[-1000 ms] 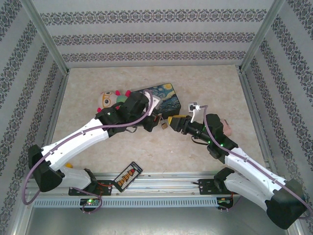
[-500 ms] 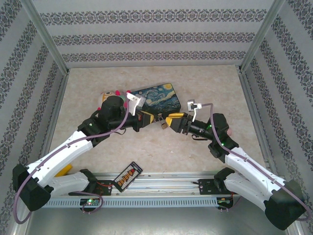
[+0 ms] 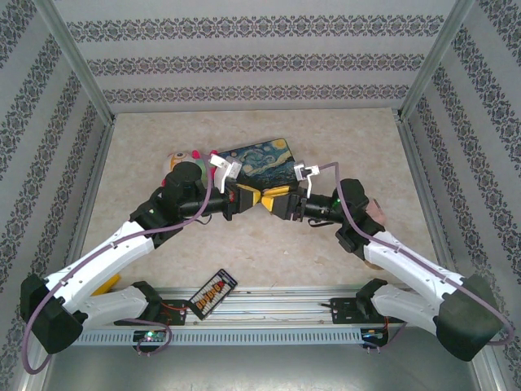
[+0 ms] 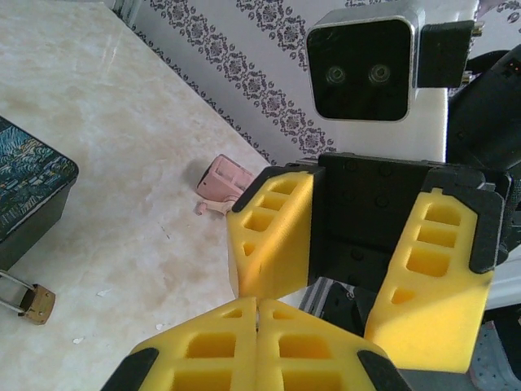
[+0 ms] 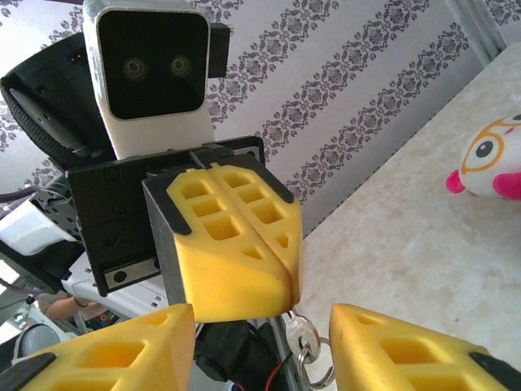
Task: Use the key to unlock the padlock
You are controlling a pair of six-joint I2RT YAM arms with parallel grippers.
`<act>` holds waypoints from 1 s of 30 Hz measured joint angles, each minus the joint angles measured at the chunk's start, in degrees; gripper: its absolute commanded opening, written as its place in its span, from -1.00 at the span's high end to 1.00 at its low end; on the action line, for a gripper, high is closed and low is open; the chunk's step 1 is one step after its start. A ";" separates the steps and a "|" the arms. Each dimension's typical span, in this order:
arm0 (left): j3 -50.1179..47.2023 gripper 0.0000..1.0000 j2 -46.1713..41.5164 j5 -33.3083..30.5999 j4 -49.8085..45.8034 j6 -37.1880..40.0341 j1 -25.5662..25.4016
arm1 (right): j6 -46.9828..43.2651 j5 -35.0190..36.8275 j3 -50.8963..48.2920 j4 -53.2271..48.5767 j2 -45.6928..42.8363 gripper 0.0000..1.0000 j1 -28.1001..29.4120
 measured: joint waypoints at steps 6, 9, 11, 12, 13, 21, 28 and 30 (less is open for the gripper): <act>-1.60 1.00 0.00 1.44 3.17 -1.79 0.66 | 0.00 -0.70 0.04 1.07 0.81 0.23 0.00; -1.88 1.00 -0.02 1.53 4.11 -2.60 0.81 | 0.00 -1.11 0.04 1.68 1.38 0.23 0.00; -2.14 1.00 -0.07 1.90 4.92 -2.97 1.09 | 0.00 -1.25 0.04 2.05 1.49 0.25 0.00; -2.27 1.00 -0.13 2.05 5.25 -3.13 1.16 | 0.00 -1.29 0.04 2.10 1.49 0.26 -0.02; -2.40 1.00 -0.22 2.38 5.53 -3.41 1.38 | 0.02 -1.36 0.04 2.10 1.49 0.27 -0.02; -2.89 1.00 -0.44 2.97 8.04 -4.72 1.97 | 0.39 -2.14 0.07 2.99 2.32 0.37 -0.02; -3.48 1.00 -0.48 3.85 9.40 -5.62 2.14 | 1.51 -2.62 0.07 3.50 2.75 0.59 -0.13; -3.50 1.00 -0.50 4.17 9.77 -5.81 2.21 | 1.75 -2.60 0.07 3.72 2.75 0.69 -0.15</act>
